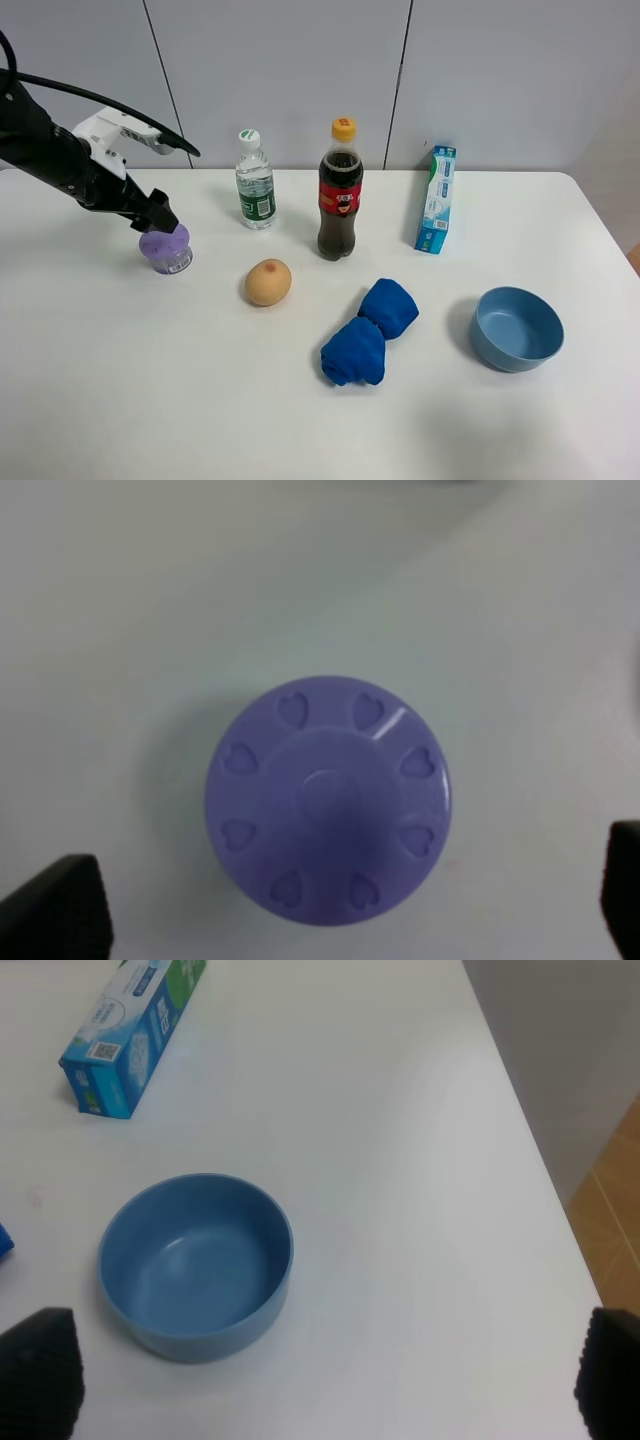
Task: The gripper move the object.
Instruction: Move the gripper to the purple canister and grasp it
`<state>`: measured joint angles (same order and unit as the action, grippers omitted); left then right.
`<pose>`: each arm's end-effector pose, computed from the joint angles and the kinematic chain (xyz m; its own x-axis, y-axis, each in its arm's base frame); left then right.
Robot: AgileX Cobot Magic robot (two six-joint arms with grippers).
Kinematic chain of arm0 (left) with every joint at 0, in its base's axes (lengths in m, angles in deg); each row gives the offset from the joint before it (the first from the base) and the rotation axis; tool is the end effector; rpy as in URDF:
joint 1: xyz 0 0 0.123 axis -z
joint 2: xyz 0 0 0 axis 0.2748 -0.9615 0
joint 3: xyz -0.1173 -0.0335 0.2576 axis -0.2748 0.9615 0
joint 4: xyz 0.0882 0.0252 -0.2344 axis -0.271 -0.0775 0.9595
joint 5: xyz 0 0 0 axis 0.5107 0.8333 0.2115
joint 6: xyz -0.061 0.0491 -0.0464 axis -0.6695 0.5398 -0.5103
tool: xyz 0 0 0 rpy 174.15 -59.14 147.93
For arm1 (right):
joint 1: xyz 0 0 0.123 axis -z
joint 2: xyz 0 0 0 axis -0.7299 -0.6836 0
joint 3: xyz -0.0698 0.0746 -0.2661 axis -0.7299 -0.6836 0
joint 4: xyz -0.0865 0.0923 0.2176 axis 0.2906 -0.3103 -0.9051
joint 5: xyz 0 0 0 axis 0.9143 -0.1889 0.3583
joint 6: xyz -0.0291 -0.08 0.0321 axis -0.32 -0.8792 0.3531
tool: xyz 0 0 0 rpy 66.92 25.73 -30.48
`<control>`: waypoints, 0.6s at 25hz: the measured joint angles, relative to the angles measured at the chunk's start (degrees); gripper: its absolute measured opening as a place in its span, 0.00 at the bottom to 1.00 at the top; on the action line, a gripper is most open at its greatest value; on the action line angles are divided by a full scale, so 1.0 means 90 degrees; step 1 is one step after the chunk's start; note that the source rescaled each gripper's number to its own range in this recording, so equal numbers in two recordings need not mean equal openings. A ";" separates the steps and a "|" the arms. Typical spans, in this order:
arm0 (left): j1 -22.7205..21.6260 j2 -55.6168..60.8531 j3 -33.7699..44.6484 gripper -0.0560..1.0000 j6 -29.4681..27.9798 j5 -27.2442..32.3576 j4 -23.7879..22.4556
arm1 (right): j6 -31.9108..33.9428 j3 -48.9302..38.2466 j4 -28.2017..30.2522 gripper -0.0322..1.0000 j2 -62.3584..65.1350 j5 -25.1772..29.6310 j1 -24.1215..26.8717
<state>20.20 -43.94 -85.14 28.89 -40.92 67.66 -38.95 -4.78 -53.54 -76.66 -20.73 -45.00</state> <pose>0.3576 -0.0409 0.1996 -0.7349 0.4383 -0.5175 0.4734 0.8779 0.0713 -0.0057 -0.0052 0.2766 -0.4623 -0.0022 -0.8867 0.0775 0.9961 -0.0428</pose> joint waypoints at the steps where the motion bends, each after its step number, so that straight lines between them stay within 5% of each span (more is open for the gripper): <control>1: 0.0020 -0.0122 -0.0006 1.00 0.0000 -0.0041 0.0000 | 0.0000 0.0000 0.0000 1.00 0.0000 0.0000 0.0000; 15: 0.0210 -0.1131 -0.0005 1.00 0.0027 -0.0855 0.0013 | 0.0000 0.0000 0.0000 1.00 0.0000 0.0000 0.0000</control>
<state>22.10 -54.11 -85.19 29.13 -48.62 67.77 -38.95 -4.78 -53.54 -76.66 -20.73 -45.00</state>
